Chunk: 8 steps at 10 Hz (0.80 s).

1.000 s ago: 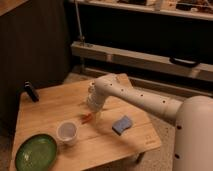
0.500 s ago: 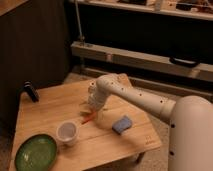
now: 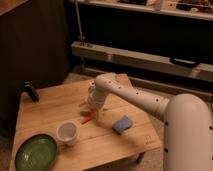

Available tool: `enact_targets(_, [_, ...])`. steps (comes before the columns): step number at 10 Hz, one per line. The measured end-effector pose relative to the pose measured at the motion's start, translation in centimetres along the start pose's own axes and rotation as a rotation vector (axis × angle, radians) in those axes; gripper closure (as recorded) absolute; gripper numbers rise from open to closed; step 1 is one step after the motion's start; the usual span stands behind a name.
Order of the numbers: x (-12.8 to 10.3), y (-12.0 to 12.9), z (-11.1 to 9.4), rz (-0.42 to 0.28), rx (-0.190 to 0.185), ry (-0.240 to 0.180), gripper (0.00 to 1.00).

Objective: Place the pepper in the ceramic bowl

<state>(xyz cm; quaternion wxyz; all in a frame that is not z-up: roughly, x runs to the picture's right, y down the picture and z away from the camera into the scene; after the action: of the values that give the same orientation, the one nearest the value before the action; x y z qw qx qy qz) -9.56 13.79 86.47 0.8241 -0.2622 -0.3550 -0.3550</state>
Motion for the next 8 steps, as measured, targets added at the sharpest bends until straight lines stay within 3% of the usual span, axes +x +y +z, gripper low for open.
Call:
enact_targets(2, [-0.2,0.3,0.7,-0.022,-0.04,0.018,0.23])
enact_targets(3, [-0.3,0.4,0.9,-0.025,-0.053,0.024,0.3])
enact_targets(8, [-0.6,1.1,1.2,-0.013,-0.098,0.051,0.79])
